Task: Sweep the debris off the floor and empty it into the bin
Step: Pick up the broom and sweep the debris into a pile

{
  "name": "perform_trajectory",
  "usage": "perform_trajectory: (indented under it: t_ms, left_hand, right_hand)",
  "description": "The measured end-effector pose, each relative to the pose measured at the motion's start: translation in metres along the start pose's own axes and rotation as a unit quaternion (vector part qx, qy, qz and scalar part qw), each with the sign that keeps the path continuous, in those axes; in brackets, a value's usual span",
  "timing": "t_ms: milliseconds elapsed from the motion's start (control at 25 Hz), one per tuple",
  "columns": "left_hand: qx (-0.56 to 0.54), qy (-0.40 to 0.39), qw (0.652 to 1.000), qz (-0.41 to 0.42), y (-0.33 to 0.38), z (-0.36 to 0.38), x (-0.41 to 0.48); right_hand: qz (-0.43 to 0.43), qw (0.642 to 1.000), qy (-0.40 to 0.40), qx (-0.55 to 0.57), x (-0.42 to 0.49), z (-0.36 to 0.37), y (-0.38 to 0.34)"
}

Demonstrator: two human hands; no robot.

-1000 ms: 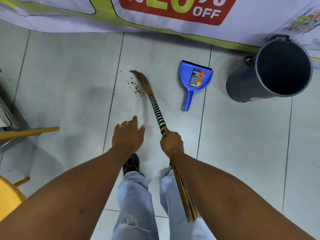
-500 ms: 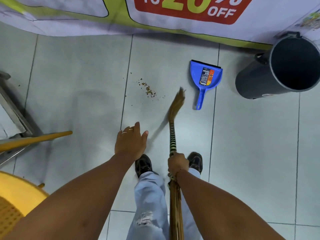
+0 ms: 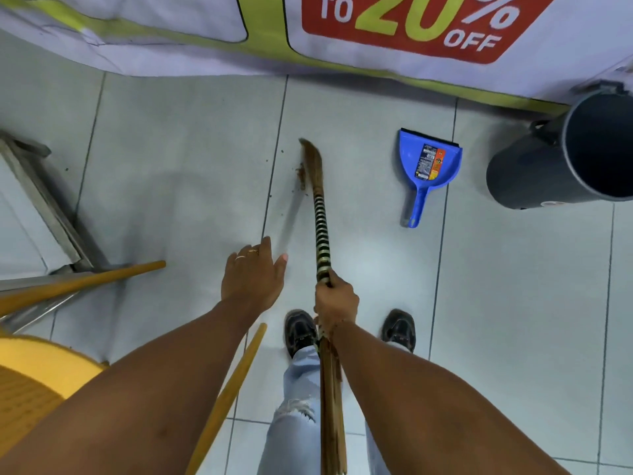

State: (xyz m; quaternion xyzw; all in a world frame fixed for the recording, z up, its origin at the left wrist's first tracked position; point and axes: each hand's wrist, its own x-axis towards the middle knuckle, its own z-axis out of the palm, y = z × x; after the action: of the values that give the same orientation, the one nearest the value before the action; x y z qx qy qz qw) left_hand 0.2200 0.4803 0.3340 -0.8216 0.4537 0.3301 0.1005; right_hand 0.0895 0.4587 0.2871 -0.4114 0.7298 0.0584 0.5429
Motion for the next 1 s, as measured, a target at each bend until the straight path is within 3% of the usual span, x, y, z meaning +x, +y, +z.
perform_trajectory:
  t_ms: [80,160,400,560,640,760,1000]
  left_hand:
    - [-0.008,-0.002,1.000,-0.004,0.005,-0.008,0.002]
    - [-0.010,0.010,1.000,0.000,0.016,-0.018,0.016]
    - [-0.047,0.023,0.999,-0.005,0.073,-0.032,0.078]
    - [-0.085,0.038,0.995,-0.024,0.126,-0.039,0.110]
    - [-0.093,0.039,0.994,-0.033,0.148,-0.042,0.121]
    - [-0.097,0.053,0.993,-0.046,0.176,-0.051,0.135]
    - [-0.096,0.047,0.991,-0.084,0.197,-0.055,0.145]
  right_hand:
    - [-0.013,0.998,0.035,0.050,0.013,-0.019,-0.006]
    - [-0.038,0.996,0.070,0.028,0.049,-0.049,-0.033]
    - [-0.028,0.988,0.064,-0.140,0.156,-0.148,-0.133]
    - [-0.086,0.948,0.013,-0.305,0.182,-0.165,-0.169]
    - [-0.127,0.915,-0.010,-0.384,0.192,-0.179,-0.178]
    - [-0.206,0.817,-0.030,-0.537,0.215,-0.215,-0.185]
    - [-0.264,0.688,-0.063,-0.673,0.243,-0.274,-0.184]
